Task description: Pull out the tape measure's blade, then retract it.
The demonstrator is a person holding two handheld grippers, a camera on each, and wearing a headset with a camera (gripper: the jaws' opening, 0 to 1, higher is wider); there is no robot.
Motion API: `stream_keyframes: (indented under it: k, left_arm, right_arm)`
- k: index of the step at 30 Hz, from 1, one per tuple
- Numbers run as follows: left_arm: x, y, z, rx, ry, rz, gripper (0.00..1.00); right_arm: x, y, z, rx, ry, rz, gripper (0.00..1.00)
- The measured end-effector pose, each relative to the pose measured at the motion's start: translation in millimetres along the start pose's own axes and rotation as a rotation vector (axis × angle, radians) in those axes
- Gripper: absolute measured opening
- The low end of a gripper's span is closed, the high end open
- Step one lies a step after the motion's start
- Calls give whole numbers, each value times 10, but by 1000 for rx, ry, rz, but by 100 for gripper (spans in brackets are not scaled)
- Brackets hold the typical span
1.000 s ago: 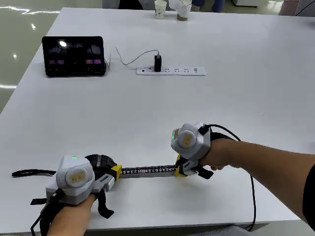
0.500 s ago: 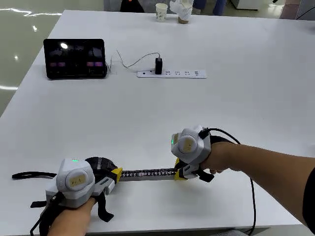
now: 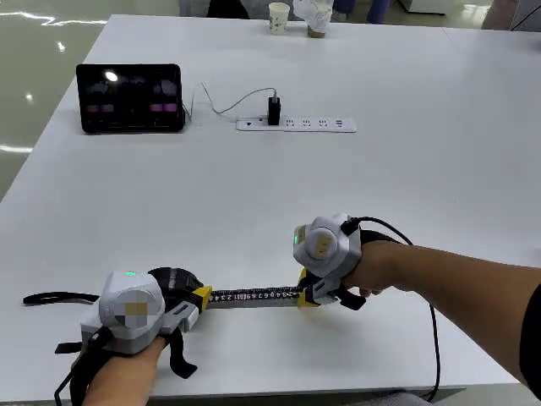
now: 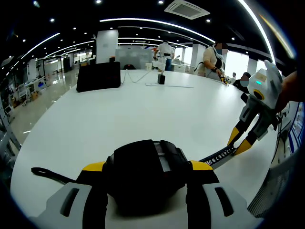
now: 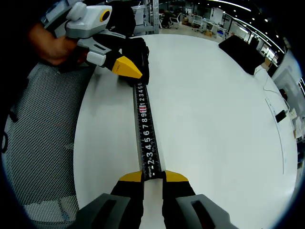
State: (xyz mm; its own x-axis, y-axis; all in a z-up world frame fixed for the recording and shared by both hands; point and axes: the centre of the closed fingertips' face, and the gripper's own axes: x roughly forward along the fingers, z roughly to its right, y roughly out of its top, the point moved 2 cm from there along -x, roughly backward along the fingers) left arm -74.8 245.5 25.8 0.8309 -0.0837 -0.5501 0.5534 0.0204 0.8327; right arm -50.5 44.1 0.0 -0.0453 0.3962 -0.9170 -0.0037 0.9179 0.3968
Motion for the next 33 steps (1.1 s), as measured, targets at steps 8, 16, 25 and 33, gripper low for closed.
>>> stream_keyframes:
  k: [8,16,25,33]
  left_arm:
    - [3,-3,-2,0,0,-1,62]
    - [3,-1,0,-1,-1,-1,62]
    - [13,0,-4,-1,-1,-2,62]
    - [16,-1,-6,-2,-1,-2,62]
  right_arm:
    - [10,31,-10,-1,-3,4,11]
    - [21,54,-9,13,0,6,11]
    - [34,77,-8,14,0,8,11]
    - [42,93,-3,19,-2,9,11]
